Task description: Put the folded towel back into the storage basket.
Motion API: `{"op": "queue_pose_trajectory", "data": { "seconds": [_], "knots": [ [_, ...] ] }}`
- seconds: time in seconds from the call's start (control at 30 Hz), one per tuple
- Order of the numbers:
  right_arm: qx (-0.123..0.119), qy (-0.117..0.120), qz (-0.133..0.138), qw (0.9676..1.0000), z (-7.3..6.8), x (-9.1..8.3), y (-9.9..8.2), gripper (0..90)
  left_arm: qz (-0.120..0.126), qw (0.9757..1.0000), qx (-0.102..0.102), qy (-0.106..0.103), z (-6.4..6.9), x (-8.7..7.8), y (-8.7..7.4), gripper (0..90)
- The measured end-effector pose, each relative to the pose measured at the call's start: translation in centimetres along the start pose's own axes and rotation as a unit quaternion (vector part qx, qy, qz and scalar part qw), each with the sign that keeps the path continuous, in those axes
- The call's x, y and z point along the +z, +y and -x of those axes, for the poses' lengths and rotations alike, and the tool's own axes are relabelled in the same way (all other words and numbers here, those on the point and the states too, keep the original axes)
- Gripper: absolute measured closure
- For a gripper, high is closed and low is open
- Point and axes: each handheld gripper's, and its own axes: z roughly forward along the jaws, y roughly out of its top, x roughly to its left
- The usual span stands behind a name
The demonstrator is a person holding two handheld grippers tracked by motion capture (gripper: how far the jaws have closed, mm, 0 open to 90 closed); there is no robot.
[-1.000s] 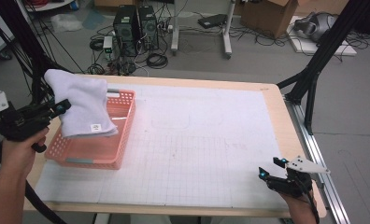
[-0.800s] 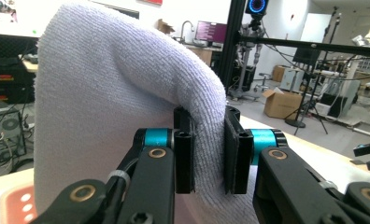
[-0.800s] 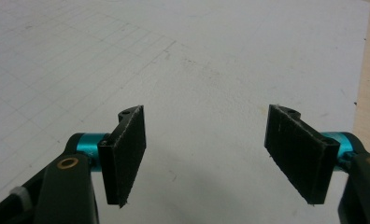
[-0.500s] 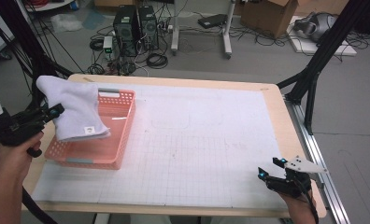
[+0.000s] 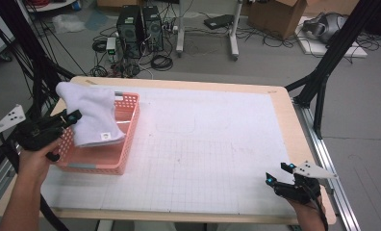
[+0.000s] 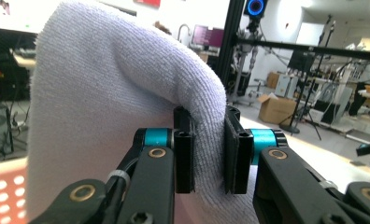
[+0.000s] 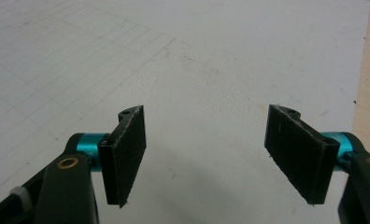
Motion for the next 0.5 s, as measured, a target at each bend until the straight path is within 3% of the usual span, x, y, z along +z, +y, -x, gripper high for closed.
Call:
{"op": "queue_pose_trajectory", "data": {
  "seconds": [0.13,0.5],
  "knots": [
    [-0.001,0.000,0.001,1.0000,0.1,-0.2,0.0,28.4,-0.015,0.9998,-0.008,0.004,-0.3,0.3,-1.0,76.8],
    [-0.002,0.001,0.001,1.0000,0.0,0.0,0.0,28.4,-0.014,0.9991,-0.033,0.022,-1.3,-1.2,-1.3,76.1]
  ]
}}
